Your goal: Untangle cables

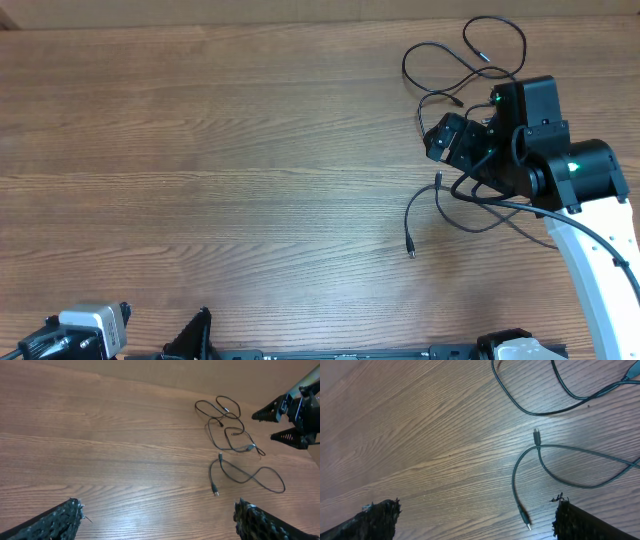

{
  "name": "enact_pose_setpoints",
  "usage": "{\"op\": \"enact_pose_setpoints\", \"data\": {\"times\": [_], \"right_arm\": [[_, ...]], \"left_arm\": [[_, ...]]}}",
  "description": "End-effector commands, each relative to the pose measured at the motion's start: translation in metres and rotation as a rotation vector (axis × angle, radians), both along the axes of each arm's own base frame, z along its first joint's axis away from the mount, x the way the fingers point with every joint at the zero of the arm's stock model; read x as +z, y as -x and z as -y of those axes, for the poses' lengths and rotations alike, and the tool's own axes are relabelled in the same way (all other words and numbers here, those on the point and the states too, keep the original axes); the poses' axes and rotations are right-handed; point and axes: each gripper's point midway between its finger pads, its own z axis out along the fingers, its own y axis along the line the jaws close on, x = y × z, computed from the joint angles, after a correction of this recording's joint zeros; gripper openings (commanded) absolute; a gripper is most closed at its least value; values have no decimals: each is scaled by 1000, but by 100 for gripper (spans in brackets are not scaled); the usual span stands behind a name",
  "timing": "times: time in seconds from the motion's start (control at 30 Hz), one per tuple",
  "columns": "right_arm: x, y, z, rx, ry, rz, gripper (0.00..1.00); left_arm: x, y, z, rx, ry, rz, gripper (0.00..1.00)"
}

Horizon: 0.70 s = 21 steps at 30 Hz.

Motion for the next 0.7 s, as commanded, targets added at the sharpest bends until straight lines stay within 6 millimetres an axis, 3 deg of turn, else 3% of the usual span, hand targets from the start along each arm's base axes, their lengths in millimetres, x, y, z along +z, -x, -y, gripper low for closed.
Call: {"op": "enact_pose_setpoints", "data": {"times": [0.0,0.67], "right_arm": [[4,-2,0,22,13,20,100],[5,-7,10,-7,62,43,100]], "left_arm": [[-2,0,2,-21,-13,-2,100],[-2,0,2,-21,-13,-1,100]]}}
